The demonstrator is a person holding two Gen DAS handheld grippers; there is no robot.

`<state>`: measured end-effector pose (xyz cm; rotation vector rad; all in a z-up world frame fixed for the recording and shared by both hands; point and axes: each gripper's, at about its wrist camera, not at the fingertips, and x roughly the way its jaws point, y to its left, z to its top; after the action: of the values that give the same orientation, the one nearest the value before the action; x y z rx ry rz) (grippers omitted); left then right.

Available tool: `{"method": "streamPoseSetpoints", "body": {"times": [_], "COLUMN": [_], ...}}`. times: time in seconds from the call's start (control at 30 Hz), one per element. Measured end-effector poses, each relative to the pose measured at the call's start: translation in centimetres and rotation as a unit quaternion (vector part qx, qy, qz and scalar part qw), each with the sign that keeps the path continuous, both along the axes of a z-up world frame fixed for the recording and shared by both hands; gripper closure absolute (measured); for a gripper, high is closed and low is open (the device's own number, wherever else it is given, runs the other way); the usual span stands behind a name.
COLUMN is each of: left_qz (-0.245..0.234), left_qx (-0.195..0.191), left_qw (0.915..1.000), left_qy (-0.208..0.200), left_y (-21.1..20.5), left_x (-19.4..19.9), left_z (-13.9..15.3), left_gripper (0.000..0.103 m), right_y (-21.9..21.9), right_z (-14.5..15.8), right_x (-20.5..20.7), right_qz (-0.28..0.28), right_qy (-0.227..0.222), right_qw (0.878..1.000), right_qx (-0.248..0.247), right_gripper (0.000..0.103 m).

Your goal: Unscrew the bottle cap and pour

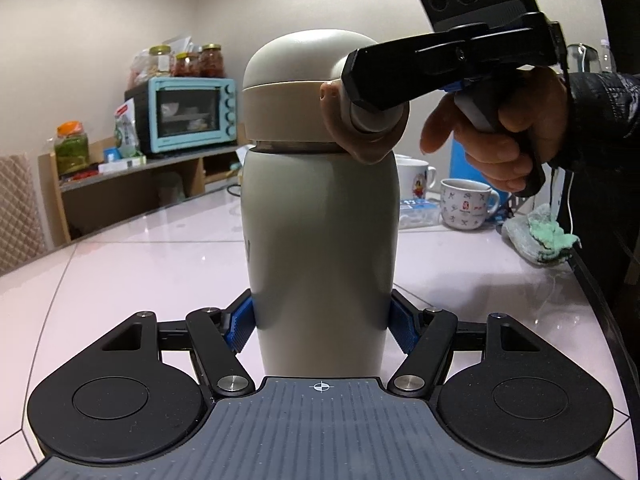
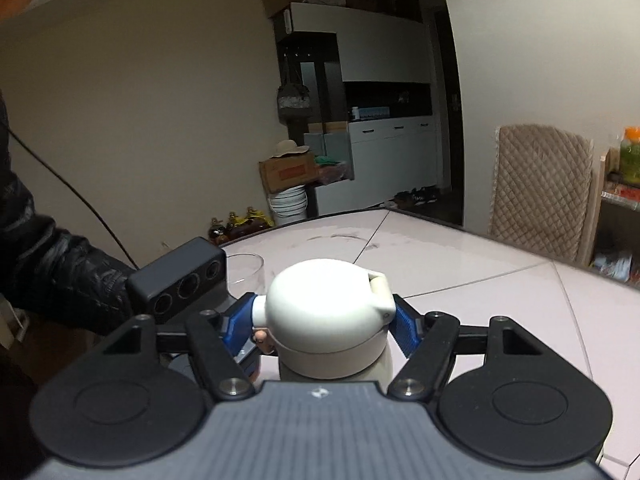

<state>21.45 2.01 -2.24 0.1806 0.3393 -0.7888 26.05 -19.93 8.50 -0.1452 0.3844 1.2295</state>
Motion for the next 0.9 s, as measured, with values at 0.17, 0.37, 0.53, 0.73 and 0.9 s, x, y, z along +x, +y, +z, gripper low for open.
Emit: {"method": "streamPoseSetpoints", "body": {"times": [0.17,0.37,0.53,0.73,0.9], "left_qz": [0.004,0.018,0.031,0.040,0.042], "left_qx": [0.000,0.005,0.009,0.012,0.011], "left_qw": [1.0000,0.9998,0.9994,0.9991,0.9990], "left_qy": [0.003,0.007,0.009,0.010,0.010], "left_y": [0.0,-0.2,-0.4,-0.5,-0.5], "left_x": [0.1,0.0,-0.1,-0.2,-0.2], "left_z": [0.1,0.2,0.4,0.5,0.5], "left_gripper": [0.031,0.031,0.031,0.031,0.031], "right_y": [-0.4,2.3,5.5,7.9,7.8], "right_z": [-0.1,-0.1,-0.1,-0.6,-0.9], "right_x": [-2.7,-8.0,-10.5,-10.7,-10.0], "right_qz": [-0.080,-0.255,-0.364,-0.425,-0.440], "right_qy": [-0.017,-0.057,-0.065,-0.065,-0.057], "right_qw": [0.996,0.965,0.929,0.903,0.896], "right_qx": [0.020,0.007,0.009,0.004,-0.003], "right_gripper": [0.009,0.007,0.007,0.007,0.016]}}
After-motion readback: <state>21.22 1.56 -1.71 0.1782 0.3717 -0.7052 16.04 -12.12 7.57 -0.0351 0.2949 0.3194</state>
